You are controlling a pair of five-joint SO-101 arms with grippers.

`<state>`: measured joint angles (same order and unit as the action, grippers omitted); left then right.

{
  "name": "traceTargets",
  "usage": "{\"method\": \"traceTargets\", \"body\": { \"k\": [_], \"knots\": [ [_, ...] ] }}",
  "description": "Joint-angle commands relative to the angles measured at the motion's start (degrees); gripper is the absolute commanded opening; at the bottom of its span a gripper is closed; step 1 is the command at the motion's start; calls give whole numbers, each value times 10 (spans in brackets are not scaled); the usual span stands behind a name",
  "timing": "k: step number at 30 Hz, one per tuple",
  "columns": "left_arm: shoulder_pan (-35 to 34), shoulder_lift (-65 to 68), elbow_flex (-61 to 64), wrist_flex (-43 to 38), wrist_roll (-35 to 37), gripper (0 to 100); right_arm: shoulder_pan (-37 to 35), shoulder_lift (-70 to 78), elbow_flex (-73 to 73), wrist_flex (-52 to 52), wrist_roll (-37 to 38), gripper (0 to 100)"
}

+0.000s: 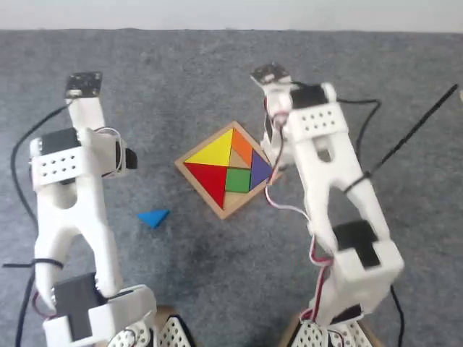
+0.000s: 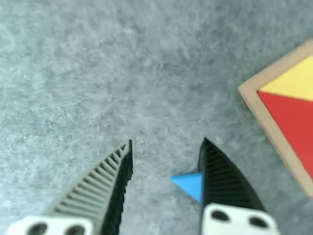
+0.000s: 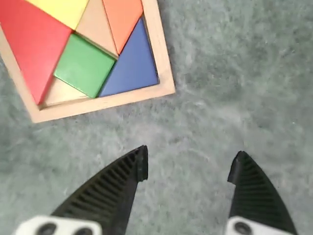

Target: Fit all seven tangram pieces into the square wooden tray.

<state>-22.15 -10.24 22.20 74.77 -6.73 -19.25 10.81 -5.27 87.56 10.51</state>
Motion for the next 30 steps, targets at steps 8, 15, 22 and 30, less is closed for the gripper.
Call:
{"method": "traceTargets", "body": {
  "k": [8, 15, 22, 30],
  "knots": [
    [19, 129, -25, 67, -147, 229, 1, -133, 392, -257, 40, 274],
    [21, 138, -34, 86, -389, 228, 0, -134, 412, -276, 41, 274],
    [46, 140, -31, 84, -523, 228, 2, -134, 413, -286, 40, 274],
    [91, 137, 89, -23, -531, 223, 4, -134, 413, -289, 40, 274]
  ]
}}
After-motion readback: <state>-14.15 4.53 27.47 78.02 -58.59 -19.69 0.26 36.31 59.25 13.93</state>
